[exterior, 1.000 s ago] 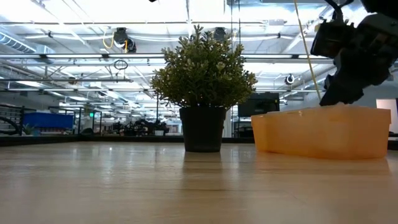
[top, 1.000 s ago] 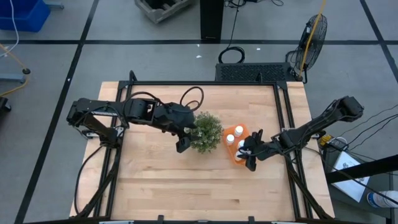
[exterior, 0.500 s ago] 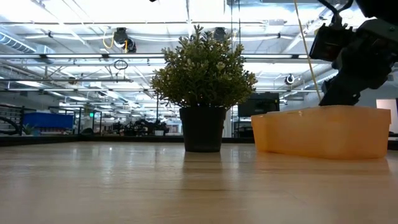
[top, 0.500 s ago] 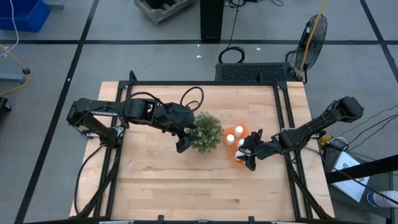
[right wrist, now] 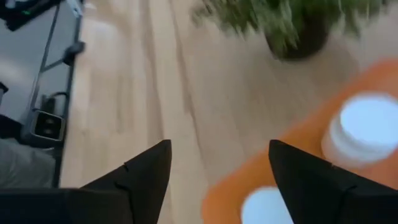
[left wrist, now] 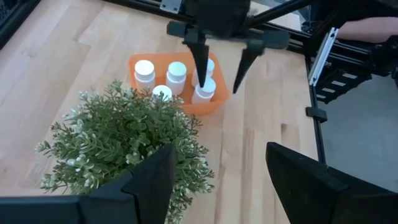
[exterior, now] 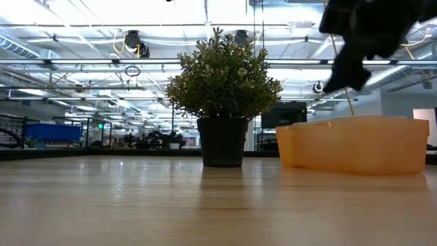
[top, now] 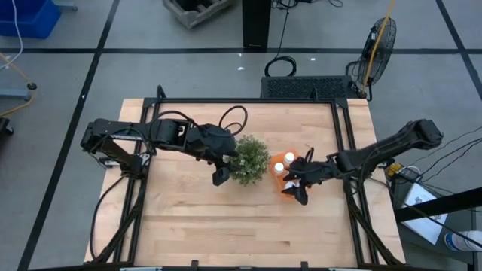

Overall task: Pick and place pill bottles into a basket
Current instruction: Return to Home Position

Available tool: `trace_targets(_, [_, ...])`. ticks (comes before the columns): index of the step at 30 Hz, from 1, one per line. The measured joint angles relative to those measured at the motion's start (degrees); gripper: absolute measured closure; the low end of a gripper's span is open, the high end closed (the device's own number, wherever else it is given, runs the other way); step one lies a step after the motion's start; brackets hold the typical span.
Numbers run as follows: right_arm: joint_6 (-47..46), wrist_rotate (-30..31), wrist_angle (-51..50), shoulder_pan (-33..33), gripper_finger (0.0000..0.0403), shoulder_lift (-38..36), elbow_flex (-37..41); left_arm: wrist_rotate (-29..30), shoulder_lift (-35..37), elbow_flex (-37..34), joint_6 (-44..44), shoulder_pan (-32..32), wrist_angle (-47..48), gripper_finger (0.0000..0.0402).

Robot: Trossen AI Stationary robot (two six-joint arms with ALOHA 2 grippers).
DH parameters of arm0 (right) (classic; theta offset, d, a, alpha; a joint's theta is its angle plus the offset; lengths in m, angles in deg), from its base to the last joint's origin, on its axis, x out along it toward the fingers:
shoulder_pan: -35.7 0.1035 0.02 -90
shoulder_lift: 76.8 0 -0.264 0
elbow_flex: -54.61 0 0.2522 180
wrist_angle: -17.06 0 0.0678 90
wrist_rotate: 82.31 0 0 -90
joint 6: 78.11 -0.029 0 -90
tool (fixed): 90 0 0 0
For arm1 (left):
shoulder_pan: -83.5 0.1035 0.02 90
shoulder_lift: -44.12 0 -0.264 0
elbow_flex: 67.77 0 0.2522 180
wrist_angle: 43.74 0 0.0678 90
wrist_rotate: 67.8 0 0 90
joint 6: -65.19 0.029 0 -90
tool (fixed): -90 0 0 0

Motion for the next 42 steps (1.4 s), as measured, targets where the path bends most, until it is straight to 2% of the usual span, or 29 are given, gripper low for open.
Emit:
trace_targets(3, [3.1,0.0,-4.2,-0.2,0.0156,-1.0,-5.1,0.1,0.0,0.0,0.7,0.0,0.0,0.0144])
trace_targets(7, [8.8,0.0,-4.0,-1.6,0.0162,-3.5,-13.0,0.0,0.3,0.0,2.9,0.0,-1.1,0.0144])
trace_targets(11, [13.9,0.1,0.1,-2.0,0.0163,-6.7,-19.5,0.0,2.5,0.0,3.0,0.1,-3.6,0.0144])
trace_targets(16, [19.4,0.0,6.5,-2.0,0.0163,-13.9,-21.2,3.1,6.2,0.0,6.6,-1.3,-3.8,0.0144])
trace_targets(22, [18.7,0.0,2.4,0.7,0.0163,-20.3,-21.2,4.1,14.8,-5.0,15.7,-9.9,-8.7,0.0144])
trace_targets(27, [20.5,0.0,-0.8,6.3,0.0164,-18.7,-21.1,8.3,22.3,-16.5,13.3,-19.9,-18.2,0.0144])
trace_targets(30, [22.3,0.4,-2.4,9.5,0.0162,-19.0,-20.0,14.3,26.8,-25.3,12.4,-25.2,-24.6,0.0144])
trace_targets(33, [22.5,4.2,0.2,11.2,0.0161,-22.1,-16.0,19.6,32.4,-34.3,14.0,-28.1,-31.3,0.0144])
trace_targets(38, [20.7,9.3,4.0,12.5,0.0163,-30.6,-4.6,24.4,41.8,-46.3,12.2,-26.1,-37.6,0.0144])
trace_targets(42, [19.9,9.6,10.5,12.4,0.0164,-38.1,5.6,23.8,45.2,-51.5,12.0,-22.5,-39.1,0.0144])
